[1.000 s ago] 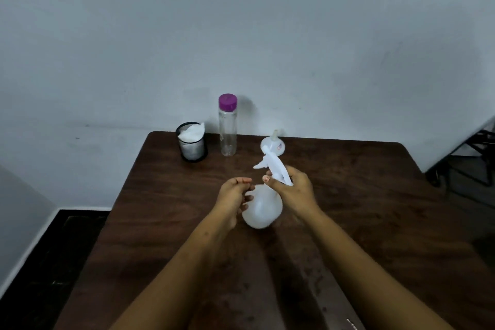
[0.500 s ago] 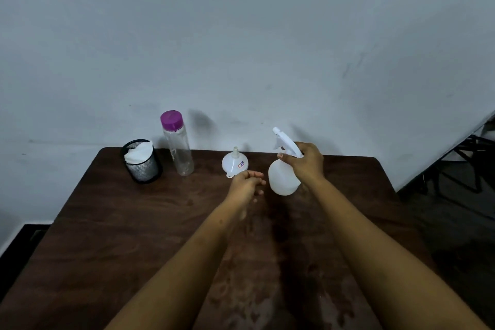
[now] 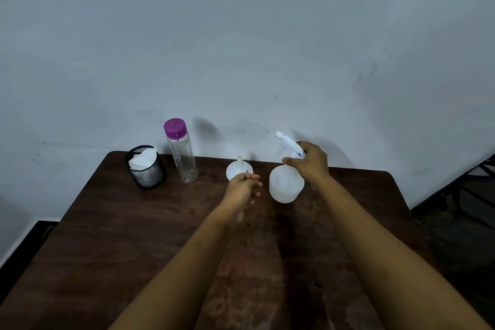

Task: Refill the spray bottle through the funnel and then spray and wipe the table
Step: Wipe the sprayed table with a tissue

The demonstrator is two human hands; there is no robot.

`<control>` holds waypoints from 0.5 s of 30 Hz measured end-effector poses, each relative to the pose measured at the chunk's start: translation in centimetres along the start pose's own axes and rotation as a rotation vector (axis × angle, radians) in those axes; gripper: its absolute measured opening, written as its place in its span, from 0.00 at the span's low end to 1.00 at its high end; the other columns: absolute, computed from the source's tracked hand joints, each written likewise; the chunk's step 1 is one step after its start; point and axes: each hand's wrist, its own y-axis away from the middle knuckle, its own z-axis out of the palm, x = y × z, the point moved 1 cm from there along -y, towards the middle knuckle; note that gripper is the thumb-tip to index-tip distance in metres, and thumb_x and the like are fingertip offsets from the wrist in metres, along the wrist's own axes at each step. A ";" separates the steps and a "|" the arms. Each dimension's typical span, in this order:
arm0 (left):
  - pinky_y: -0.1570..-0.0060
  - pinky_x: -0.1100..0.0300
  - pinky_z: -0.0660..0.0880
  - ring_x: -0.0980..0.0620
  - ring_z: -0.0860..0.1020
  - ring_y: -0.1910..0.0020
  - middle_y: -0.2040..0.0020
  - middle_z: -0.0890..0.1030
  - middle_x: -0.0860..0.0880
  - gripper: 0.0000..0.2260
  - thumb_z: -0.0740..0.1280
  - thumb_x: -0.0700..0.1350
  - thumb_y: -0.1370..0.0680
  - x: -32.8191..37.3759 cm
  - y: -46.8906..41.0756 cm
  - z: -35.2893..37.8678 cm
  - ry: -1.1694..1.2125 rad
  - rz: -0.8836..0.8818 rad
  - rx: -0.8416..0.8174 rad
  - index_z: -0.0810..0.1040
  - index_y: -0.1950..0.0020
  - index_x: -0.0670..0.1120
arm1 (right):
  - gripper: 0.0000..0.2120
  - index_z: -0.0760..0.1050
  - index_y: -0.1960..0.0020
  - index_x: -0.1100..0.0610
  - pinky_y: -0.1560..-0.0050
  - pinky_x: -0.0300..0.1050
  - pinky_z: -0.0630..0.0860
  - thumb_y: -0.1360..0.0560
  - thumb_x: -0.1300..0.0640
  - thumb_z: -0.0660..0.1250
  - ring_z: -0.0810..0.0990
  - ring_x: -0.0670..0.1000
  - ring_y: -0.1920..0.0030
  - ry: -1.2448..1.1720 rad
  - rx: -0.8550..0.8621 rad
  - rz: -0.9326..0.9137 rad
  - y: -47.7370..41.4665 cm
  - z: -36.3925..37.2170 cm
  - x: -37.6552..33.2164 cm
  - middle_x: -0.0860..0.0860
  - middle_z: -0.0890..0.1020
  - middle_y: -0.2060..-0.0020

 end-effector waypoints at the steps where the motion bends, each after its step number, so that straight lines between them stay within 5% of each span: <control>1: 0.66 0.62 0.67 0.54 0.74 0.67 0.60 0.79 0.51 0.06 0.61 0.38 0.22 -0.1 -0.1 -0.8 0.012 0.001 0.009 0.76 0.53 0.47 | 0.20 0.77 0.42 0.58 0.53 0.42 0.70 0.33 0.59 0.76 0.77 0.56 0.46 0.042 -0.005 0.001 0.0 0.0 -0.2 0.53 0.78 0.49; 5: 0.69 0.62 0.66 0.54 0.74 0.68 0.60 0.79 0.49 0.06 0.60 0.36 0.21 -0.5 -0.5 -5.4 0.072 0.003 0.077 0.75 0.52 0.45 | 0.34 0.65 0.29 0.53 0.38 0.54 0.71 0.32 0.54 0.75 0.64 0.59 0.32 0.275 0.183 -0.060 1.2 1.4 -2.9 0.53 0.68 0.34; 8: 0.67 0.61 0.67 0.54 0.74 0.67 0.61 0.78 0.50 0.08 0.59 0.37 0.20 -0.8 -0.7 -9.3 0.120 -0.013 0.162 0.74 0.54 0.47 | 0.23 0.73 0.36 0.53 0.37 0.54 0.67 0.29 0.57 0.70 0.65 0.58 0.34 0.320 0.320 -0.301 3.4 4.7 -6.3 0.53 0.72 0.37; 10: 0.67 0.61 0.67 0.54 0.73 0.67 0.61 0.78 0.51 0.09 0.58 0.37 0.20 -0.8 -0.9 -12.1 0.171 -0.026 0.210 0.73 0.56 0.49 | 0.14 0.78 0.43 0.54 0.38 0.52 0.68 0.29 0.58 0.69 0.68 0.57 0.37 0.312 0.252 -0.406 4.6 8.1 -8.3 0.53 0.75 0.42; 15: 0.66 0.61 0.68 0.55 0.74 0.66 0.60 0.77 0.51 0.09 0.58 0.38 0.20 -0.5 -1.1 -19.4 0.265 -0.032 0.303 0.73 0.55 0.49 | 0.08 0.80 0.50 0.56 0.43 0.44 0.70 0.27 0.61 0.65 0.74 0.55 0.45 0.245 -0.226 -0.466 6.6 18.1 -12.1 0.54 0.79 0.49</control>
